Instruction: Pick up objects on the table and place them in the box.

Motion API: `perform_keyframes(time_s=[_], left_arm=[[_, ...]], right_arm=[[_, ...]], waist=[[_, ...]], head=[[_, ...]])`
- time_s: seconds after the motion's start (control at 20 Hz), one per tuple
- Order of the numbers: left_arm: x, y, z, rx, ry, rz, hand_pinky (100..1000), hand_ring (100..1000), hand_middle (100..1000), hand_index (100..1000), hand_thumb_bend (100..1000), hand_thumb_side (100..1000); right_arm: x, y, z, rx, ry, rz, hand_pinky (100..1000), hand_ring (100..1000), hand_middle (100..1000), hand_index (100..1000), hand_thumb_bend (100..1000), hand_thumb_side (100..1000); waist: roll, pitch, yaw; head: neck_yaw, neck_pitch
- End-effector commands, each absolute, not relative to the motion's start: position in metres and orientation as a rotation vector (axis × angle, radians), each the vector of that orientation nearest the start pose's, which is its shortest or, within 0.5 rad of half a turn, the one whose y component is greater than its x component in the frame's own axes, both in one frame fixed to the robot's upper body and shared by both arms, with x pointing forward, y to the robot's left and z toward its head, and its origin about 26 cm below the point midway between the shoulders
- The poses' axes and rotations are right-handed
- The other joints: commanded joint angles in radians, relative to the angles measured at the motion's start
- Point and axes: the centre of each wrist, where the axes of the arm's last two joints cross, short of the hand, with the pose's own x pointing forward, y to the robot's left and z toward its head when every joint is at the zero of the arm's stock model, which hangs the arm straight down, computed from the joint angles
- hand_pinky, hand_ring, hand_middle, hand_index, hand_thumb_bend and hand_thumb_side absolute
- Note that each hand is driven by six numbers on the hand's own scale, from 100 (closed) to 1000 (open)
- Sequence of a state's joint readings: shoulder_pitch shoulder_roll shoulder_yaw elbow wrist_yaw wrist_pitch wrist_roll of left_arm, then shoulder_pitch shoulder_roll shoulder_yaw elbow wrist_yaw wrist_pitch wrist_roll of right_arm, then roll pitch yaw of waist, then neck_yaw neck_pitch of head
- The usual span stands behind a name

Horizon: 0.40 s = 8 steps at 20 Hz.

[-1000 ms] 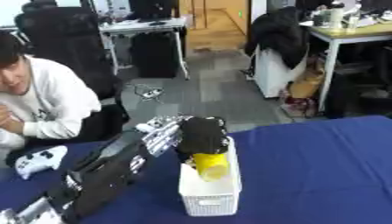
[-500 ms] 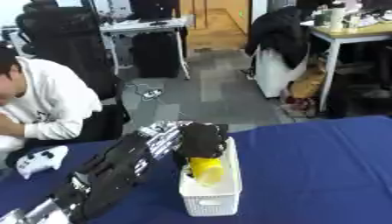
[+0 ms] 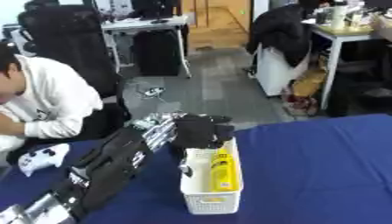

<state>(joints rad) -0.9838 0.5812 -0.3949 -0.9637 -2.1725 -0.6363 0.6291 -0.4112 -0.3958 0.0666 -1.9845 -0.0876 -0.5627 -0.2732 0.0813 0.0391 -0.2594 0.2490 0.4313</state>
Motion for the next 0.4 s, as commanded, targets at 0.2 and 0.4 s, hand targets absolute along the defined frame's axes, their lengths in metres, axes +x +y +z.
perform_keyframes(time_s=[0.2,0.4], left_arm=[[0.442,0.344,0.221,-1.033,1.835,1.803,870,816,790,704,329,607],[0.416,0.334,0.178,-0.935,2.334,1.543,686,615,672,643,100,724]], right_arm=[[0.306,-0.249,0.237,-0.023,3.317,-0.176,100,217,215,356,143,788],[0.305,-0.253,0.233,0.012,3.330,-0.176,100,217,214,356,140,779]], waist=[[-0.006,-0.010,0.021],[-0.020,-0.008,0.037]], head=[[-0.061,-0.025],[-0.140,-0.066]])
